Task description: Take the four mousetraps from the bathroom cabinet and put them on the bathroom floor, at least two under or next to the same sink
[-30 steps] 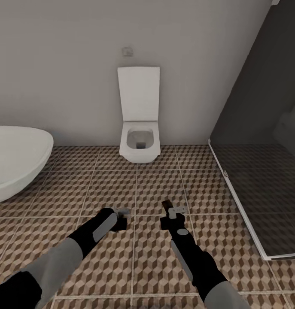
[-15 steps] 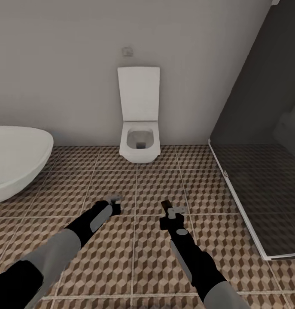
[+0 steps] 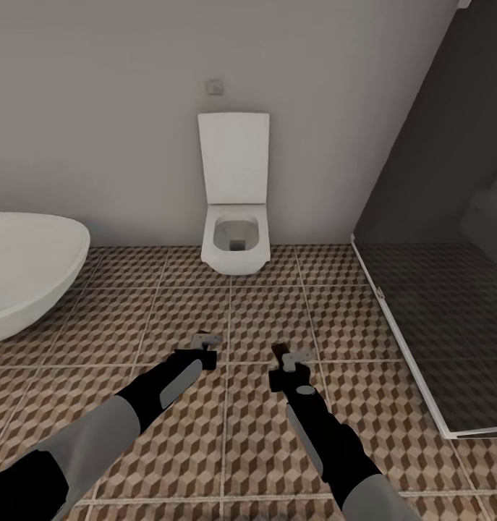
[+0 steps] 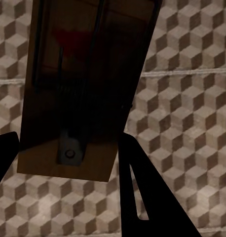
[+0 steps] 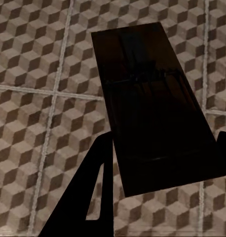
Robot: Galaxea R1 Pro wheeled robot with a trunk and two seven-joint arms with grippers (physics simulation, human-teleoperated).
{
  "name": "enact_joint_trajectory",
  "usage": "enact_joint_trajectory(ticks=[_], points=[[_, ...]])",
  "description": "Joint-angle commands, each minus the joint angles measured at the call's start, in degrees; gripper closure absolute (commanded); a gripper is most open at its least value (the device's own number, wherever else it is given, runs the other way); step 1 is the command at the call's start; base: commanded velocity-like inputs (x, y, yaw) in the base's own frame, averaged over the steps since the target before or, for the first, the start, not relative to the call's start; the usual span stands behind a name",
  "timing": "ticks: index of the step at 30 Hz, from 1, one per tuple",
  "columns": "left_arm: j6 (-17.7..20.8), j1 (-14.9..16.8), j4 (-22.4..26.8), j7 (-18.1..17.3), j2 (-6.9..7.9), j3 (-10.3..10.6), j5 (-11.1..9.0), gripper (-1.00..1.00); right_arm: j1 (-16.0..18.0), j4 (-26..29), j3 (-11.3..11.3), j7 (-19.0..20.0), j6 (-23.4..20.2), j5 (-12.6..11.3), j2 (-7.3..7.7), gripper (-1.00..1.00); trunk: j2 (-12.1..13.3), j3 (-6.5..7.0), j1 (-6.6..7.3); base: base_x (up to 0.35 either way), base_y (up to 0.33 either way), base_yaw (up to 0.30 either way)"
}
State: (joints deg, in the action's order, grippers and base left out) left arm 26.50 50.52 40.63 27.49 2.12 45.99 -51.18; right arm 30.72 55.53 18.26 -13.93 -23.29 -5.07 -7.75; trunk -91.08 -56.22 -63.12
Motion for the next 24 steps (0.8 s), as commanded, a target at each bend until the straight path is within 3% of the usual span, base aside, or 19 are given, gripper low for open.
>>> enact_joint_trajectory(ticks=[1, 19, 24], points=[[0.0, 0.1, 0.2, 0.5, 0.08, 0.4, -0.5, 1.00, 0.0, 0.1, 0.2, -0.6, -0.7, -0.6, 0.01, 1.00, 0.0, -0.04, 0.00, 0.000, 0.000, 0.000], [0.0, 0.0, -0.1, 0.7, 0.08, 0.5, -0.6, 1.00, 0.0, 0.6, 0.5, -0.3, -2.3, -0.9, 0.01, 1.00, 0.0, -0.17, 0.00, 0.000, 0.000, 0.000], [0.0, 0.0, -0.1, 0.7, 0.01, 0.5, -0.6, 1.00, 0.0, 0.7, 0.5, -0.3, -2.3, -0.8, 0.03, 1.00, -2.0, -1.46, -1.10, 0.000, 0.000, 0.000]])
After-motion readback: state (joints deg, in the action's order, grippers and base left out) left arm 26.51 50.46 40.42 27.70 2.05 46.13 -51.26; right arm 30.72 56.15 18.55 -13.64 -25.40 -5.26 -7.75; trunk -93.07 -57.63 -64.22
